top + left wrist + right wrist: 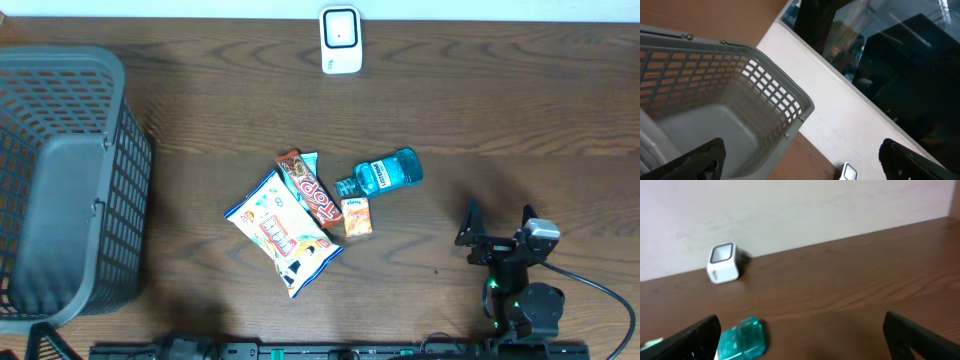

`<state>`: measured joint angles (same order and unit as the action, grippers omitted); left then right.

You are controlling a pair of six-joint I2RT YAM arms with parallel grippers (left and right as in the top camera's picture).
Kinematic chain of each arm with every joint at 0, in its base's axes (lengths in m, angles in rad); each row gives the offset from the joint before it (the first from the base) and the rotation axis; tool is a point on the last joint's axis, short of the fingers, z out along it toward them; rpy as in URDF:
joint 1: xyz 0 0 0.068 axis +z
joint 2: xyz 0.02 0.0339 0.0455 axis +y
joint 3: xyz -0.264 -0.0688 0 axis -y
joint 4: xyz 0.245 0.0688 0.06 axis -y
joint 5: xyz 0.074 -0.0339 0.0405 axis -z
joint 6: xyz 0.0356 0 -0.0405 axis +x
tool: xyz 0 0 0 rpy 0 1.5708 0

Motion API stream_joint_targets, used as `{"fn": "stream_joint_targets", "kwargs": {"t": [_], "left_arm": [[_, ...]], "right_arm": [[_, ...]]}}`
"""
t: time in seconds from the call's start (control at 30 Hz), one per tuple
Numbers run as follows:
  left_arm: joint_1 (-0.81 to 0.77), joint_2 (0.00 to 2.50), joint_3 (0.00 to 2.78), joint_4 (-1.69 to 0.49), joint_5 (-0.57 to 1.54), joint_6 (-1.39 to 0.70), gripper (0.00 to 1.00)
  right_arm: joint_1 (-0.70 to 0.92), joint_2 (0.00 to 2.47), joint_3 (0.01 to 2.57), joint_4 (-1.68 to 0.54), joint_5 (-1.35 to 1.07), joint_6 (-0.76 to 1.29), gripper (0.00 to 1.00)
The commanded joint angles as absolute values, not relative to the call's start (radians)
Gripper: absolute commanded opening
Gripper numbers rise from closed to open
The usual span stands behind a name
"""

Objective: Scan the item barcode

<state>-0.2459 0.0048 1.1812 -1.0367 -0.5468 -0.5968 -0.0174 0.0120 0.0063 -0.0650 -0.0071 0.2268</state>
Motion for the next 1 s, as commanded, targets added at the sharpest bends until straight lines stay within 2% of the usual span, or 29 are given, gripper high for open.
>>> {"fn": "stream_joint_targets", "kwargs": {"t": [0.0,0.13,0.23,0.33,0.47,0.6,0.67,0.77,0.97], "left_arm": [[-0.244,0.029,1.172,-1.002,-0.492,-0.494,0.98],[-0.244,0.090,1.172,-0.920,-0.329,-0.304,0.98],[-0.244,0.165,1.172,-0.878,-0.121,-0.069,0.98],[-0.244,0.244,1.172,-0.877,0.032,0.050,0.98],[-0.244,0.319,1.172,-0.884,0.072,0.038,0.98],[-0.244,0.312,1.174,-0.855,0.079,0.007,0.98],[-0.244,0.284,1.176,-0.851,0.152,0.075,0.98],[-0.244,0.249,1.176,-0.861,0.251,0.142,0.98],[-0.245,0.194,1.176,-0.860,0.275,0.092,0.98]], "right_arm": [[-0.019,0.009,0.006,-0.068,-0.089,0.233,0.99],[-0.019,0.009,0.006,-0.066,-0.089,0.236,0.99],[-0.019,0.009,0.006,-0.067,-0.089,0.236,0.99],[-0.019,0.009,0.006,-0.067,-0.090,0.236,0.99],[-0.019,0.009,0.006,-0.061,-0.189,0.327,0.99],[-0.019,0.009,0.006,-0.047,-0.424,0.379,0.99],[-0.019,0.014,0.006,-0.047,-0.550,0.395,0.99],[-0.019,0.039,0.006,-0.048,-0.643,0.468,0.99],[0.015,0.160,0.015,-0.055,-0.781,0.520,0.99]]}}
